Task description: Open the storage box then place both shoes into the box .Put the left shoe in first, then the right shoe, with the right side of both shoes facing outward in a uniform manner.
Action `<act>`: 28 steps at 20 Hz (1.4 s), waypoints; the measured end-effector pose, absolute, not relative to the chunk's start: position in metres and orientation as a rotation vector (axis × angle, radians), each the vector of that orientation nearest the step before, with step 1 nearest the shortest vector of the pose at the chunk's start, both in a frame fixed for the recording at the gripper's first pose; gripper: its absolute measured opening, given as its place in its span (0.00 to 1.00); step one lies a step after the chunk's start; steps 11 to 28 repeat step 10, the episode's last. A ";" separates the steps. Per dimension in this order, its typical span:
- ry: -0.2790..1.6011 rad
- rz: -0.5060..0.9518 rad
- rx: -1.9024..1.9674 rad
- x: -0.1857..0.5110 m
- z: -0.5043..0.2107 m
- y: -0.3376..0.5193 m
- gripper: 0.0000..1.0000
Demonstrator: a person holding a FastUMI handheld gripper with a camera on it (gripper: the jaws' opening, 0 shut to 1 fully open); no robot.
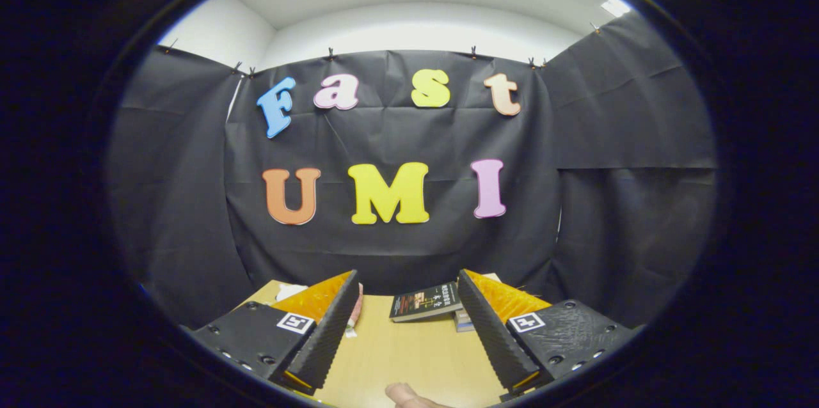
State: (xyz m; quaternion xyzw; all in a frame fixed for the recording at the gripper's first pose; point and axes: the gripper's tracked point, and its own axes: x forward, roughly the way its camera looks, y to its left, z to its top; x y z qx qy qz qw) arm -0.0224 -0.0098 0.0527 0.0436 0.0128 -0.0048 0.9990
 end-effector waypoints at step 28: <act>0.047 0.006 0.082 -0.010 0.054 -0.001 0.95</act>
